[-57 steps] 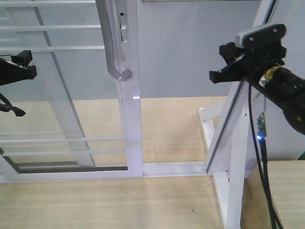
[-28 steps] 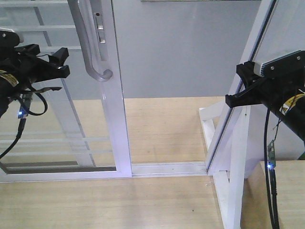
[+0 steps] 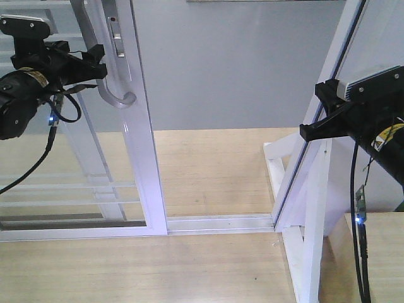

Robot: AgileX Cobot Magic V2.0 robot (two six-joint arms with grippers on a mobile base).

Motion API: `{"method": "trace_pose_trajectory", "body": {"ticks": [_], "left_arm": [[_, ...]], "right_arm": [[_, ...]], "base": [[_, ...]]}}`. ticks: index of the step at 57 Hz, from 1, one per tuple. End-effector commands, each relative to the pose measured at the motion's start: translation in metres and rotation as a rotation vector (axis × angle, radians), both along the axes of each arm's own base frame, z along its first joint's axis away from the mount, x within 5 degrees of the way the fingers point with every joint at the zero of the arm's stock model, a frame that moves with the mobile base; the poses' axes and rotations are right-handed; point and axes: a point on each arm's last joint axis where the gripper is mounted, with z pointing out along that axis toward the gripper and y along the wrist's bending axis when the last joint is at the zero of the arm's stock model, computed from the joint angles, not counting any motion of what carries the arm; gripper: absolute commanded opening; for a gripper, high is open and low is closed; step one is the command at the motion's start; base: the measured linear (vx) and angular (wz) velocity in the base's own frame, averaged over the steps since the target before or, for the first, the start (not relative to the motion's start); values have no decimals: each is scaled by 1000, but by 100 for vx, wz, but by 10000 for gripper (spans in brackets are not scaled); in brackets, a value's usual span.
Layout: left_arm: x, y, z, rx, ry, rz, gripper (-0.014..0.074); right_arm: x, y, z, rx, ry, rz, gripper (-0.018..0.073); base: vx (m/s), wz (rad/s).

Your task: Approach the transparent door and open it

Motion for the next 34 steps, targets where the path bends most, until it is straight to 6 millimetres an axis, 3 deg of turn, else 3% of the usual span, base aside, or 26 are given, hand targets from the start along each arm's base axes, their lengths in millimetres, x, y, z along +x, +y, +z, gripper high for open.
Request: {"method": "trace_pose_trajectory", "body": {"ticks": [1,12,19,23,34], "left_arm": [[8,-4,36,-40,-141,-11,575],[26,-6,34,-37,-135,-5,574],[31,-6,35,-42,-111,4,519],[31,-6,35,-43,-114,4,431],[31,-4,30,-27,-52,18,36]], "right_arm": [[1,0,24,30,-140,5,-6],[1,0,24,22,-142,6,-6],[1,0,24,8,-146,7,-6],[1,0,24,7,-147,8,-6],[1,0,24,5,-147,8,-6]], "base": [[0,0],[0,0],[0,0],[0,0],[0,0]]}}
